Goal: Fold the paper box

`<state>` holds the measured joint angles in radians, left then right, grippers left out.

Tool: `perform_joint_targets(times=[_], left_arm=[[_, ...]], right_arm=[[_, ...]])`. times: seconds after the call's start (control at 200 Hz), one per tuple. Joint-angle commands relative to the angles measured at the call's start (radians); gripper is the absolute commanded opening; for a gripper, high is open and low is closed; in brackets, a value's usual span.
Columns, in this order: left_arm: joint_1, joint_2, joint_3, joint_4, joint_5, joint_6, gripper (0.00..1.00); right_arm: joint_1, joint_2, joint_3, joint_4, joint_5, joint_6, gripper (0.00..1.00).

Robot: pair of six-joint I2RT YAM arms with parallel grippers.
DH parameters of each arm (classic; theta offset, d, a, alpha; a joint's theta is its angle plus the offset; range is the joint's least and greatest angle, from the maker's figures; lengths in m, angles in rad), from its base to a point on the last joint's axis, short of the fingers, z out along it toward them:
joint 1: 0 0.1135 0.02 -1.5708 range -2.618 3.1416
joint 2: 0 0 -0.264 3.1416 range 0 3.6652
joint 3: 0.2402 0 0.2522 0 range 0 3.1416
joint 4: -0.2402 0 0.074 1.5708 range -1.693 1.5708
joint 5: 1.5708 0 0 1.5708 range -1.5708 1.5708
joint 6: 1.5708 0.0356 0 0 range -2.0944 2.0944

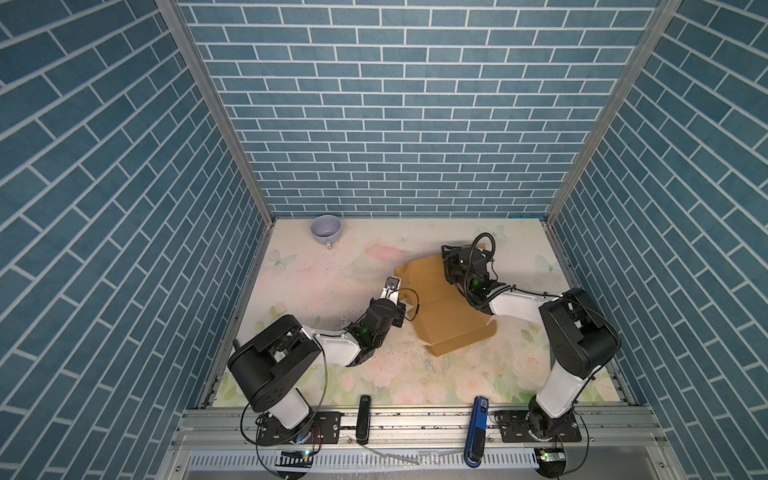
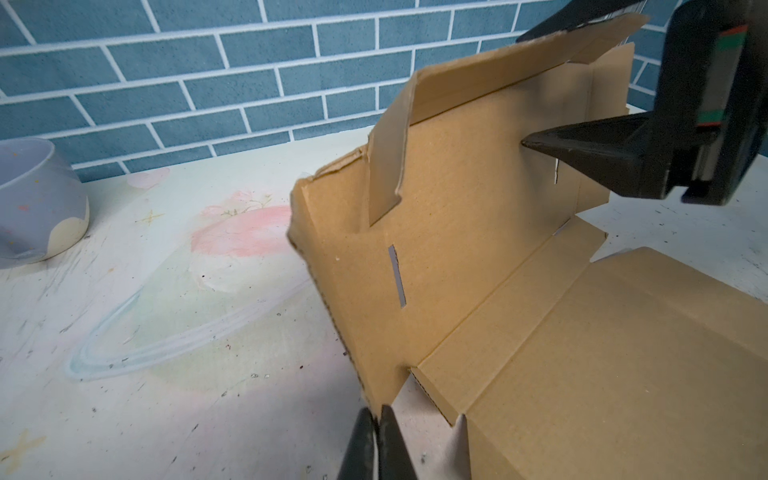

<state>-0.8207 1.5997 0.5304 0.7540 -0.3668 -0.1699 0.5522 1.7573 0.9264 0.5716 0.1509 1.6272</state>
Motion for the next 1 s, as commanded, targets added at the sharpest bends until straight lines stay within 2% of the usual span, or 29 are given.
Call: perform_joint_targets(times=[0.0,0.23,0.455,0.71,0.91,0.995], left_arm=[[-0.011,0.005,-0.005,0.019,-0.012,0.021,0.07],[-0.012,0.022,0.012,0.01,-0.006,0.021,0.08],[-0.014,0.018,0.011,-0.006,-0.002,0.007,0.16],[-0.014,-0.075,-0.031,-0.088,0.003,-0.015,0.32],[-0.006,-0.259,-0.095,-0.254,0.023,0.002,0.47],[0.038,-0.341,-0.119,-0.319,0.085,0.009,0.54]], right_arm=[[-0.011,0.024,0.034,0.05,-0.015,0.036,0.49],[-0.018,0.031,-0.005,0.094,-0.01,0.05,0.27],[-0.025,0.033,-0.043,0.151,-0.005,0.062,0.09],[-0.026,0.033,-0.038,0.188,-0.02,0.066,0.01],[-0.032,0.024,-0.043,0.189,-0.038,0.065,0.0],[-0.034,0.018,-0.049,0.188,-0.049,0.065,0.0]])
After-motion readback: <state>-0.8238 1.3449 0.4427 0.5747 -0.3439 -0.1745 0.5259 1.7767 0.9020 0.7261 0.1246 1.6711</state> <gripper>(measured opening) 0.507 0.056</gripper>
